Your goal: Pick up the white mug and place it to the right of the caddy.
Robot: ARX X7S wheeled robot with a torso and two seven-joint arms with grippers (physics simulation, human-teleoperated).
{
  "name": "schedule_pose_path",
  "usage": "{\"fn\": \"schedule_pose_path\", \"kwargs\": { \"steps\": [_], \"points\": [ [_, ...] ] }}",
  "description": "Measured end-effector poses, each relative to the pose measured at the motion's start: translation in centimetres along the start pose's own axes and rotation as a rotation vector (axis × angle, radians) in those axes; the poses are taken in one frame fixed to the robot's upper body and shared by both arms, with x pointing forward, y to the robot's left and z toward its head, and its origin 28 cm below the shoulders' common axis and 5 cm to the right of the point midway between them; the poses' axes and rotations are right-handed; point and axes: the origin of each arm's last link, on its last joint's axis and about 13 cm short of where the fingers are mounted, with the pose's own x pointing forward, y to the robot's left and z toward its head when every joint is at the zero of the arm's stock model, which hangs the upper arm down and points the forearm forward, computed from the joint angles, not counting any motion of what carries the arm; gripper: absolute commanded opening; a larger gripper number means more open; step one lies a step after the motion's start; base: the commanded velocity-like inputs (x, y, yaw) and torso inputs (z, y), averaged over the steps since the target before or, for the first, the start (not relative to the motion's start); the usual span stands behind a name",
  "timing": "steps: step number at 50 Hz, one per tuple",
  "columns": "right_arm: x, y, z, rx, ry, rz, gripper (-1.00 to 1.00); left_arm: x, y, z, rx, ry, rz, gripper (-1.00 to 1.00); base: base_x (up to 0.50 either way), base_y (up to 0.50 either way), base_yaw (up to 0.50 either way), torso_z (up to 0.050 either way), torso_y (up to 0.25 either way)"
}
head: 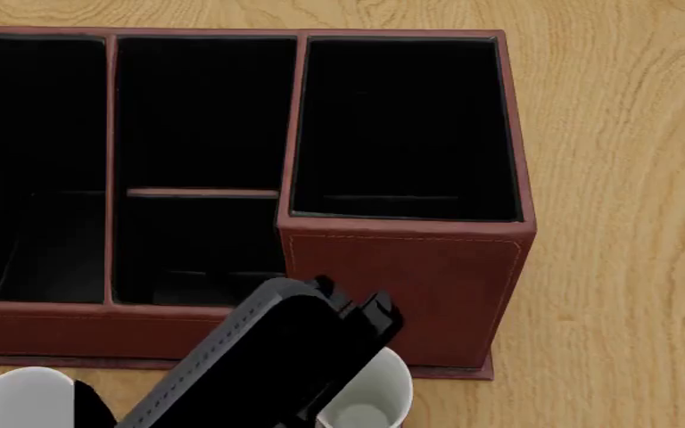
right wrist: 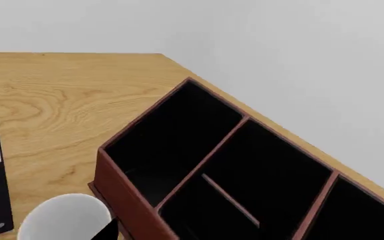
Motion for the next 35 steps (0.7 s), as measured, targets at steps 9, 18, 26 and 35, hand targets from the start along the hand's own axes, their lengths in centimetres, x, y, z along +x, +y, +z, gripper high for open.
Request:
{"fn": "schedule_pose_path", "kwargs": {
  "steps": [9,18,26,35],
  "points": [
    [-0.4,0.3,0.2,-0.014,0.034,0.043,1.0,0.0,-0.1,0.0,-0.002,0.001,0.0,1.0,0.0,0.0,0.0,0.0,0.0],
    [-0.9,0.5,0.4,-0.002,0.067,0.088,1.0,0.0,-0.3,0.0,-0.003,0.001,-0.002,1.0,0.0,0.0,0.0,0.0,0.0],
    [-1.2,0.7,0.5,0.03,0.1,0.134,1.0,0.1,-0.4,0.1,-0.003,-0.003,-0.006,1.0,0.0,0.0,0.0,0.0,0.0],
    [-1.5,0.8,0.6,0.071,0.136,0.185,1.0,0.1,-0.6,0.2,-0.006,-0.006,-0.01,1.0,0.0,0.0,0.0,0.0,0.0]
  ]
}}
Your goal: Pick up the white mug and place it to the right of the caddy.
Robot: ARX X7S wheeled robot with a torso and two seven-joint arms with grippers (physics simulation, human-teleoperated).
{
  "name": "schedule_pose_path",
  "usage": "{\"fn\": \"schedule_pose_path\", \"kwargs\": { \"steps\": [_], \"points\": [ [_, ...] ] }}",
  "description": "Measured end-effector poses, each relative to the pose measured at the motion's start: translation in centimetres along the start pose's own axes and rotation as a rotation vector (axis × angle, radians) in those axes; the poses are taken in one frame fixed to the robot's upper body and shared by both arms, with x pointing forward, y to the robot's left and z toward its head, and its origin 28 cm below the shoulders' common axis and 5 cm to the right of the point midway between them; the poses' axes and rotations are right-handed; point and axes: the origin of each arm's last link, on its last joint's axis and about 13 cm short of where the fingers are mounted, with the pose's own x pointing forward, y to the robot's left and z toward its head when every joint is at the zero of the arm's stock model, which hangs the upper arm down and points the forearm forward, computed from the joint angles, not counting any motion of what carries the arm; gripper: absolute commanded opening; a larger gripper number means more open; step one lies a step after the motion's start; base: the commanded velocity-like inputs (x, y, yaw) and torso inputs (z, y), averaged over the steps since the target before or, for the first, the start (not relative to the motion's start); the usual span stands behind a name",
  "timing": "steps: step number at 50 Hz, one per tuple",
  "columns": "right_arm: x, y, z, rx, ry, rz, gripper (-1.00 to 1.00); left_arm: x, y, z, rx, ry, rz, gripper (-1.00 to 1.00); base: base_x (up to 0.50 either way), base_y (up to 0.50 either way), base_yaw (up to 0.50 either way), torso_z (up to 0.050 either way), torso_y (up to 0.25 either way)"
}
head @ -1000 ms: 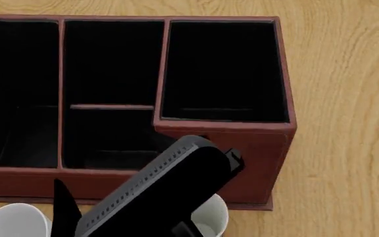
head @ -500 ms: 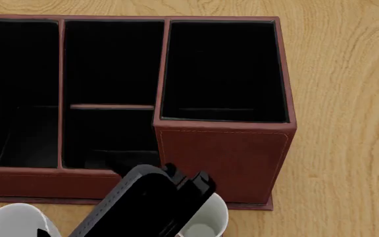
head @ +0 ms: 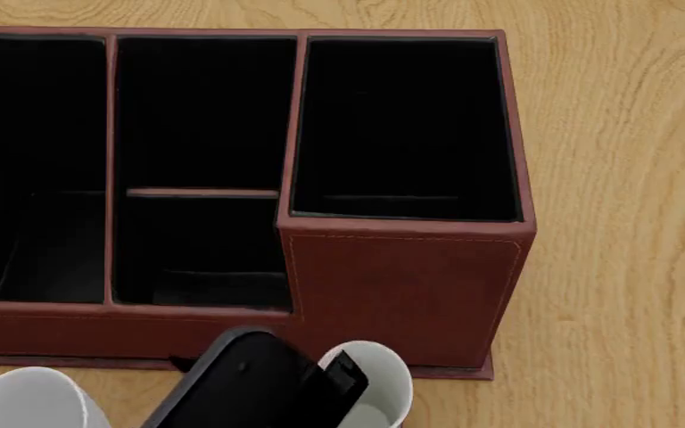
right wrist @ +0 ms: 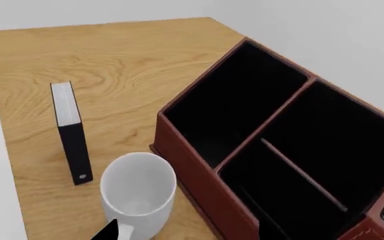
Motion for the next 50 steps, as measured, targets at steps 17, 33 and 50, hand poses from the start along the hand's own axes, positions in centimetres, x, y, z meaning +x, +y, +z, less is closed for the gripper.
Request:
{"fn": "schedule_pose_path", "kwargs": {
  "steps": [17,33,50],
  "points": [
    [0.2,0.1,-0.3,0.04,0.067,0.066,1.0,0.1,-0.1,0.1,-0.004,-0.003,-0.002,1.0,0.0,0.0,0.0,0.0,0.0],
    [1.0,-0.2,-0.2,0.108,0.118,0.102,1.0,0.0,0.0,0.0,-0.002,-0.002,-0.002,1.0,0.0,0.0,0.0,0.0,0.0],
    [2.2,-0.1,0.2,0.161,0.179,0.137,1.0,-0.3,0.3,-0.2,-0.004,0.005,0.0,1.0,0.0,0.0,0.0,0.0,0.0]
  ]
}}
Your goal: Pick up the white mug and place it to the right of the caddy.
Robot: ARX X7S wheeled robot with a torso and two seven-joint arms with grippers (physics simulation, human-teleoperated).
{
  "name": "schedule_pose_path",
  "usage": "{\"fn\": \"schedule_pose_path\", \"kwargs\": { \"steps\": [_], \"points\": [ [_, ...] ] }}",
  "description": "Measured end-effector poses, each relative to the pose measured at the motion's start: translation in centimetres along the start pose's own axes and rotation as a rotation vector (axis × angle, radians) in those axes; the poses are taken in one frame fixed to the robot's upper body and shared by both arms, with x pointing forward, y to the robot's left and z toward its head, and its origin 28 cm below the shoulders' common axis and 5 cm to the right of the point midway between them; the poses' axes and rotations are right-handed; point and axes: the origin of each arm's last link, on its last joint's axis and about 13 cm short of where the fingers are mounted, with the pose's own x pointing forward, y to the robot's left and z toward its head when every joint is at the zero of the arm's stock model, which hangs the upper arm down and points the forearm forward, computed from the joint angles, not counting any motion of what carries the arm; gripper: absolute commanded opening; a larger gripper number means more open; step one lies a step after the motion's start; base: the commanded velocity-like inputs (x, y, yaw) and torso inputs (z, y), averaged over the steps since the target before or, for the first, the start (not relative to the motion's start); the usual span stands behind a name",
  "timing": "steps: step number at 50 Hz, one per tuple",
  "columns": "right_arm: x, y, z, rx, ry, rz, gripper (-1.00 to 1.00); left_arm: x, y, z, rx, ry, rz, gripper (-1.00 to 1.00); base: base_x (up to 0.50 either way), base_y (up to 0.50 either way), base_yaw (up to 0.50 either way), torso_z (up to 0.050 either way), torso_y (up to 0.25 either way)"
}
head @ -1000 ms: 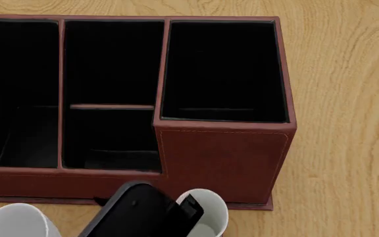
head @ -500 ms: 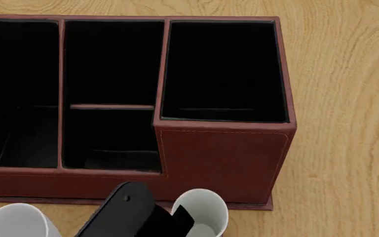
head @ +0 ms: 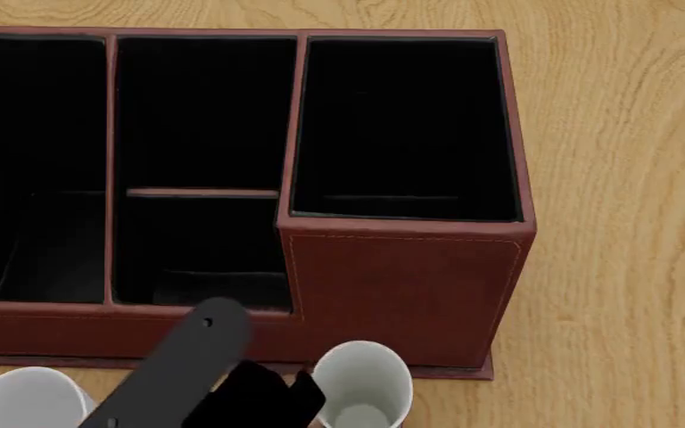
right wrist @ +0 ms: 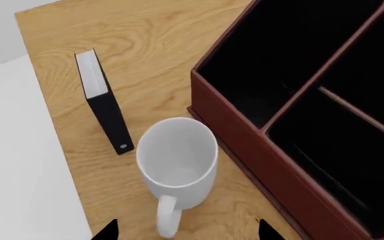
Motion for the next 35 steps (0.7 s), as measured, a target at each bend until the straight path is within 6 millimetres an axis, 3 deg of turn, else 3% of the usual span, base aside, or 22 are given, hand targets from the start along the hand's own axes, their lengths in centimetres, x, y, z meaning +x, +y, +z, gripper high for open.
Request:
{"fn": "schedule_pose_path", "kwargs": {
  "steps": [35],
  "points": [
    [2.4,0.8,0.0,0.027,0.09,0.052,1.0,-0.2,0.3,-0.8,-0.003,0.014,-0.002,1.0,0.0,0.0,0.0,0.0,0.0]
  ]
}}
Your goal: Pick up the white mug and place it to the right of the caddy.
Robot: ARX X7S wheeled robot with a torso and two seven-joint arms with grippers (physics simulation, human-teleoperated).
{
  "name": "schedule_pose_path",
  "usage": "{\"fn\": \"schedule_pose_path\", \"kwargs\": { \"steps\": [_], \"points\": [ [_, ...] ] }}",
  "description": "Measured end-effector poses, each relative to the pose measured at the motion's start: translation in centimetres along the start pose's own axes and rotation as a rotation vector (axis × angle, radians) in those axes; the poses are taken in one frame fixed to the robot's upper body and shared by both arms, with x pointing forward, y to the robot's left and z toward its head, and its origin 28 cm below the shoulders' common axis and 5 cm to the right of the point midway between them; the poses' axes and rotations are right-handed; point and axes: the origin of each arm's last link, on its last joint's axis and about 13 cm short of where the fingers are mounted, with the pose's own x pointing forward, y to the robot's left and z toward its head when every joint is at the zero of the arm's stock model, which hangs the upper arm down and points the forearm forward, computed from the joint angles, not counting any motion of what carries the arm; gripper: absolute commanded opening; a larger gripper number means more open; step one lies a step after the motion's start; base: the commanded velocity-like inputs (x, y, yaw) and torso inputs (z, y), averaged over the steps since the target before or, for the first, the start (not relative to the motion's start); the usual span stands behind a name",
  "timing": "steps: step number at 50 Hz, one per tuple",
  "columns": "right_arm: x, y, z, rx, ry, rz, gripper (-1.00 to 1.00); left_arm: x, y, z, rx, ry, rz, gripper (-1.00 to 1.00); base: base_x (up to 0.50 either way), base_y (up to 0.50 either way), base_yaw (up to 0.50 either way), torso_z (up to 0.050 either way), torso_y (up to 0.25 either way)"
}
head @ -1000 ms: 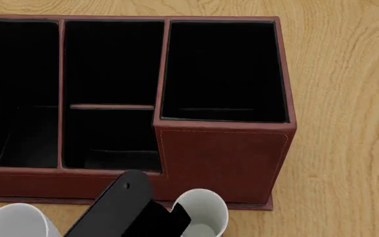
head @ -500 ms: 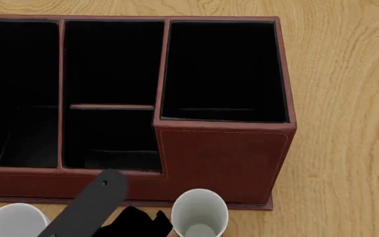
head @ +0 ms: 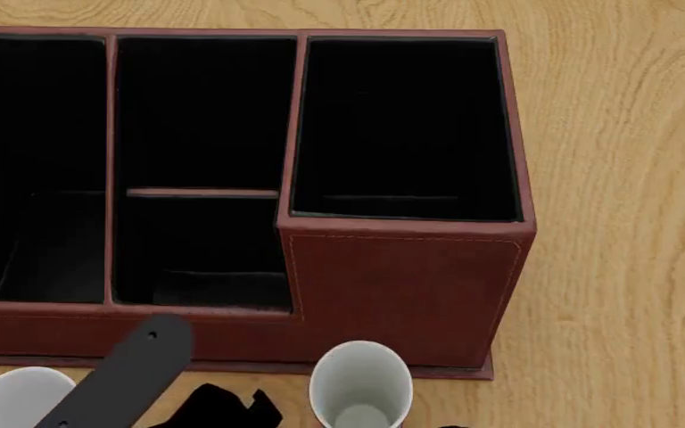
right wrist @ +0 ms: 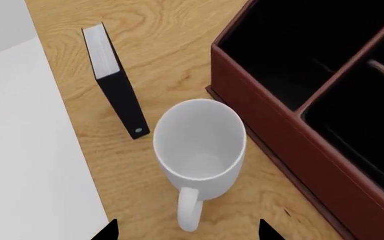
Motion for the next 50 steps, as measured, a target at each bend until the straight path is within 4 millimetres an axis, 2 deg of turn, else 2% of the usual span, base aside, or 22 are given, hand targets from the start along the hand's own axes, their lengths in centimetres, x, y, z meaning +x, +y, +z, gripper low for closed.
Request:
{"fn": "schedule_pose_path", "kwargs": {
  "steps": [50],
  "points": [
    [3.7,-1.2,-0.5,0.048,0.082,0.011,1.0,-0.1,0.2,-1.0,-0.001,0.018,-0.001,1.0,0.0,0.0,0.0,0.0,0.0]
  ]
}}
